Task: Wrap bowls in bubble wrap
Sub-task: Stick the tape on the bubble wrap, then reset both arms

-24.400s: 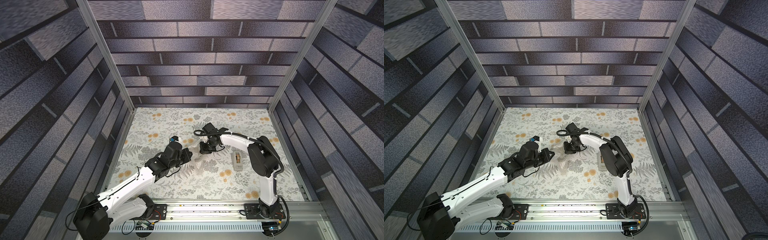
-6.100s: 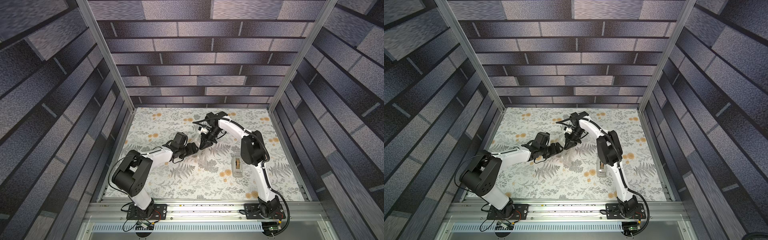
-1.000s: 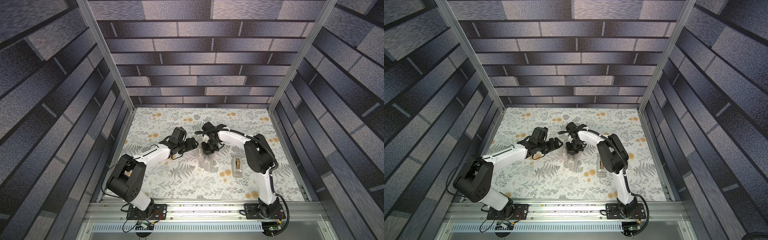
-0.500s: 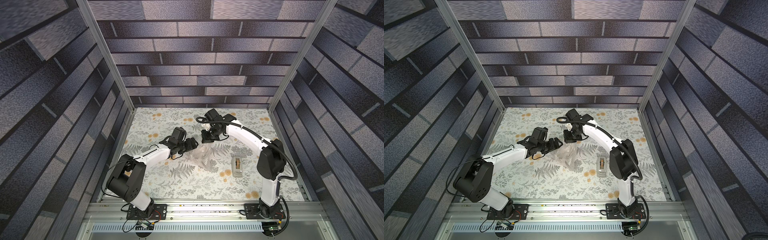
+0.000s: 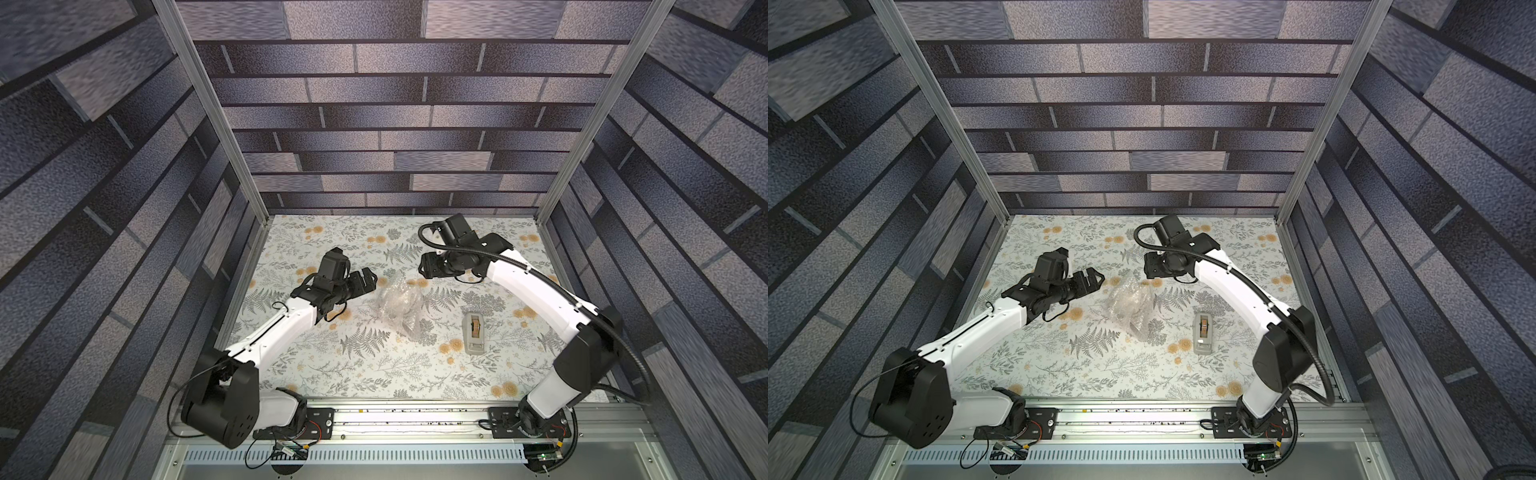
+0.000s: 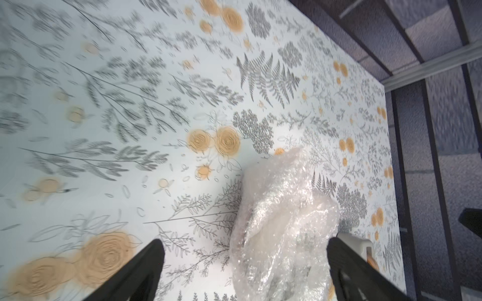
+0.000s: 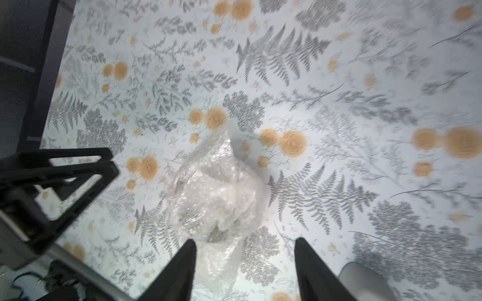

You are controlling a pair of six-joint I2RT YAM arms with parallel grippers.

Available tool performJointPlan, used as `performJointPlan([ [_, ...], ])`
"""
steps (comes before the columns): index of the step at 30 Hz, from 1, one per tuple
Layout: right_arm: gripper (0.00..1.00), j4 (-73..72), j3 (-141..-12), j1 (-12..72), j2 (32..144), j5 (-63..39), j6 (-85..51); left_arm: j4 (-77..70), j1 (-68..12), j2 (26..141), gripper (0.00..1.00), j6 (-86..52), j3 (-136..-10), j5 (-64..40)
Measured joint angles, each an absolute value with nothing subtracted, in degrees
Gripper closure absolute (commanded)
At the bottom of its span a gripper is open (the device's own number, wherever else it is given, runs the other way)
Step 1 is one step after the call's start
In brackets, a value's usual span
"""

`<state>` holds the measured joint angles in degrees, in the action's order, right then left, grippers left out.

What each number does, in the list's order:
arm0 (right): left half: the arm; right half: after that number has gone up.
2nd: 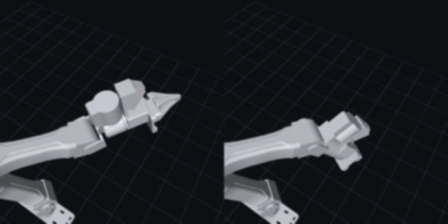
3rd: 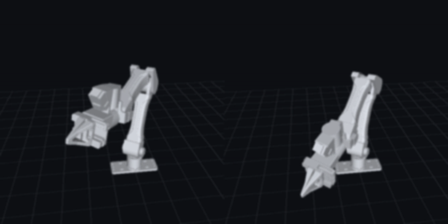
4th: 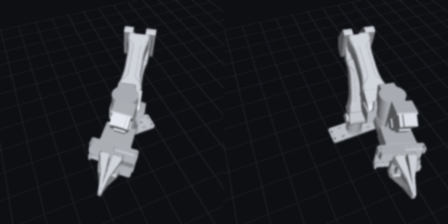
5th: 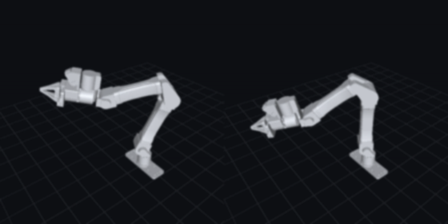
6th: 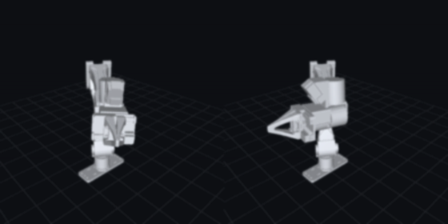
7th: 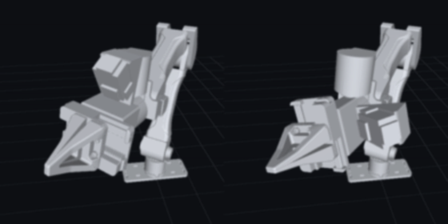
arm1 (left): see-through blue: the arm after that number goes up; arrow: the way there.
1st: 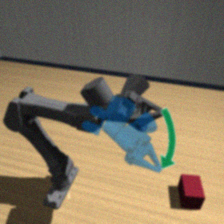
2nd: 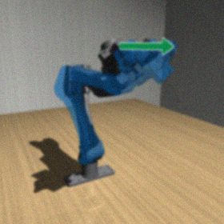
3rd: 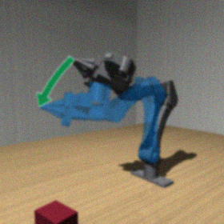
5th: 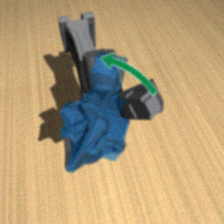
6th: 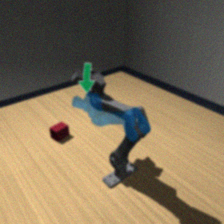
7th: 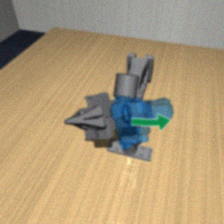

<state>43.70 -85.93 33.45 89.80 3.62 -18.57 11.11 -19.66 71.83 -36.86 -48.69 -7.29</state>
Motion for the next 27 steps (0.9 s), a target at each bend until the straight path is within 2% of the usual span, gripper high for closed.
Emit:
performJointPlan([
  [4, 0.19, 31.46, -72.73, 29.61, 78.65, 19.59, -15.33, 10.50, -14.68, 62.72, 0.00, -33.26, -44.86, 2.55],
  [6, 0.14, 21.85, -63.16, 27.86, 74.65, 26.35, -11.14, 8.01, -12.56, 59.11, 0.00, -30.52, -40.10, 7.20],
  [12, 0.13, -1.08, -36.99, 23.38, 73.06, 36.80, -3.66, -6.70, -11.46, 52.95, 0.00, -21.06, -21.80, 20.43],
  [18, 0.16, -26.41, -20.10, 16.08, 74.39, 37.23, -0.71, -24.91, -6.61, 55.02, 0.00, -12.91, -13.19, 23.77],
  [24, 0.19, -48.49, -15.92, 11.49, 83.53, 30.81, 2.42, -43.35, -2.13, 72.01, 0.00, -8.91, -12.34, 21.65],
  [25, 0.07, -50.06, -15.88, 10.61, 84.64, 29.45, 2.46, -45.47, -2.09, 74.15, 0.00, -8.05, -12.45, 21.32],
  [27, 0.01, -53.47, -15.49, 9.13, 85.62, 26.96, 2.42, -48.62, -1.78, 77.56, 0.00, -6.79, -13.23, 20.99],
])
